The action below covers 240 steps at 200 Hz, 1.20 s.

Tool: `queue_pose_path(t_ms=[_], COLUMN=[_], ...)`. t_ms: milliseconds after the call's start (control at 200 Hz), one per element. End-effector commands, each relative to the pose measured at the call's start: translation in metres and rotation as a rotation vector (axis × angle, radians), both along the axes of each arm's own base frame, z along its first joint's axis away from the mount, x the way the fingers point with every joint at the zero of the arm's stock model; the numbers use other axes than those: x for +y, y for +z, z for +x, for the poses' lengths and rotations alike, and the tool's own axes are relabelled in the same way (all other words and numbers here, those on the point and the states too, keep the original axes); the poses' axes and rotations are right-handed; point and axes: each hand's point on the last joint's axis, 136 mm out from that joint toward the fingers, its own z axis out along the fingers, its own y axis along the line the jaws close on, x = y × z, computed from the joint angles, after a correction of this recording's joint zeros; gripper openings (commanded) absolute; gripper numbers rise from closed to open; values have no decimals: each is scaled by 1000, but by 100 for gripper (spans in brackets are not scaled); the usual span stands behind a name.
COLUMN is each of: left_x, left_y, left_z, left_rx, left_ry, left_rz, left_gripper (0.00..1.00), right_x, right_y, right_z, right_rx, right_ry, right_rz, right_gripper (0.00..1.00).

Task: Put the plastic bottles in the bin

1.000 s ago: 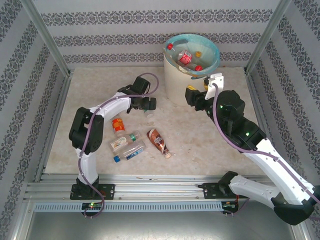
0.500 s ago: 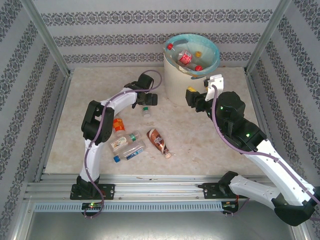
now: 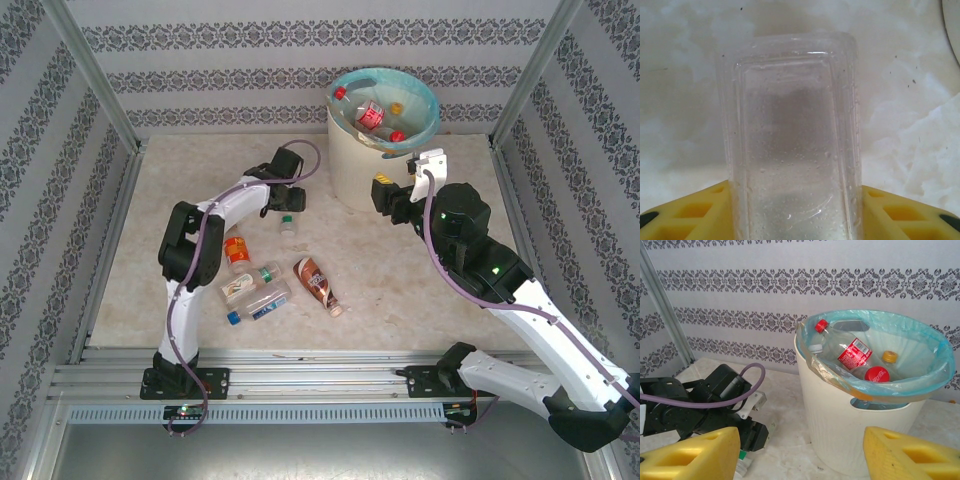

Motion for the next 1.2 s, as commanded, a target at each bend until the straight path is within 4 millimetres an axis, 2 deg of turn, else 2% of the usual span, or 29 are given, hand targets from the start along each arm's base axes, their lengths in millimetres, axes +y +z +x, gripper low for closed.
queue_pose_path(t_ms=[0,105,155,295,405,545,640,809,1049,1194], left_x=[7,8,3,-21,-42,-46,-49,-58,-64,-62], left_y=[72,122,154,232,277,318,331,330,333,335], left_z=[3,-14,-25,-80,-136,-187,-212,-232,-241,-242], left_rx=[-180,-329,-426,-702,-865,-1017,-1063,-1040,-1051,-1060], left_ry=[-21,-47,-87,-327,-539,-656,-718,-797,-837,-833], left_rz=[-41,-98,-125,-179,-233,-294,-318,-289,-260,-252], left_gripper=[53,53,53,50,52,51,49,47,46,46], right_x=[1,3,5,24,48,76,93,124,145,156], right_y=[10,15,18,33,48,55,55,59,50,56], right_z=[-6,-8,-9,-13,-19,-19,-17,-19,-14,-25], right_rx=[-11,-16,-18,-30,-36,-14,12,50,95,92], right_ry=[12,24,39,142,265,377,414,491,525,617], right_rz=[44,68,78,127,185,246,262,319,332,355], right_gripper=[66,66,65,66,67,69,73,74,73,75])
